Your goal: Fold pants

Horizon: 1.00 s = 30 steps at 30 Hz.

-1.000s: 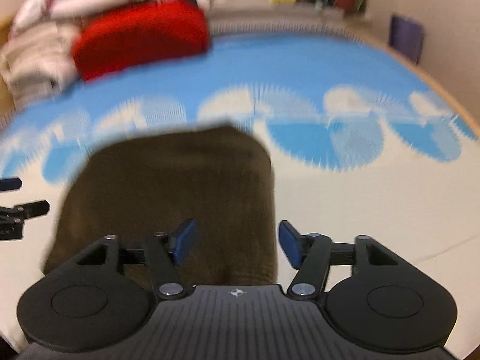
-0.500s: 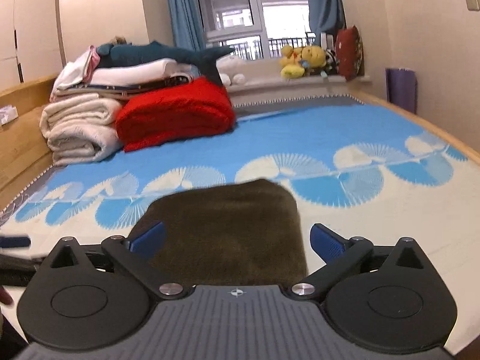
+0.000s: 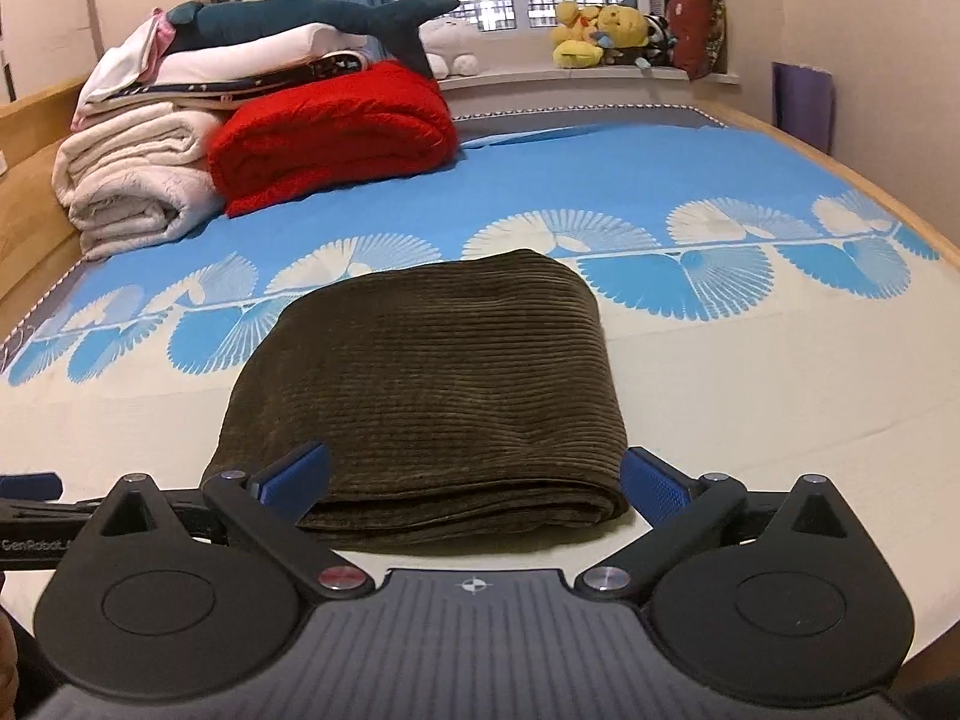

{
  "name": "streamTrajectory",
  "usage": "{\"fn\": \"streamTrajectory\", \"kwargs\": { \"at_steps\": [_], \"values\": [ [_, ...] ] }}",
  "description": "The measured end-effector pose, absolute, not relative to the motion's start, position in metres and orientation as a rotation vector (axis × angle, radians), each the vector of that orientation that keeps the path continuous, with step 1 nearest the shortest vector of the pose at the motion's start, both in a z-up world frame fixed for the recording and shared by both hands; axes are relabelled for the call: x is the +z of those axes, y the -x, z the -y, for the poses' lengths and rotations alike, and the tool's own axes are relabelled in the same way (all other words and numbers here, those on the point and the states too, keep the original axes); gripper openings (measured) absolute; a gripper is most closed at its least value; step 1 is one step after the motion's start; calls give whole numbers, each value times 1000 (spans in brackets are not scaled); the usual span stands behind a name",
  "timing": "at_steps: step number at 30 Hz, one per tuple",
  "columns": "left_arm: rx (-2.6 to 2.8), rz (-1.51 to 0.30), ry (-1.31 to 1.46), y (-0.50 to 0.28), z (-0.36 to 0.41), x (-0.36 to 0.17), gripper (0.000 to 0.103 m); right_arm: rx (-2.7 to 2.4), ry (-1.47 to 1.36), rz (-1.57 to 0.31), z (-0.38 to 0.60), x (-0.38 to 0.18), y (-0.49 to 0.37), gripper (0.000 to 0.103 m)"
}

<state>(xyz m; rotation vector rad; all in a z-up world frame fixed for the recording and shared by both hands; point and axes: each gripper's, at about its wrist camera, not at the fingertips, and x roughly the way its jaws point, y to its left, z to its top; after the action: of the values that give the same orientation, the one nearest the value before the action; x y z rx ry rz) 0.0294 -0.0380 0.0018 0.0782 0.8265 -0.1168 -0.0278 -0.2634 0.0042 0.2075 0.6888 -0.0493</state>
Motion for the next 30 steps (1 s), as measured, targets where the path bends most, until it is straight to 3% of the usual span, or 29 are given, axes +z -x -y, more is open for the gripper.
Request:
{"fn": "streamTrajectory", "kwargs": {
  "at_steps": [30],
  "values": [
    [-131, -849, -63, -35, 36, -2, 103, -25, -140, -718, 252, -3, 23, 102]
  ]
}}
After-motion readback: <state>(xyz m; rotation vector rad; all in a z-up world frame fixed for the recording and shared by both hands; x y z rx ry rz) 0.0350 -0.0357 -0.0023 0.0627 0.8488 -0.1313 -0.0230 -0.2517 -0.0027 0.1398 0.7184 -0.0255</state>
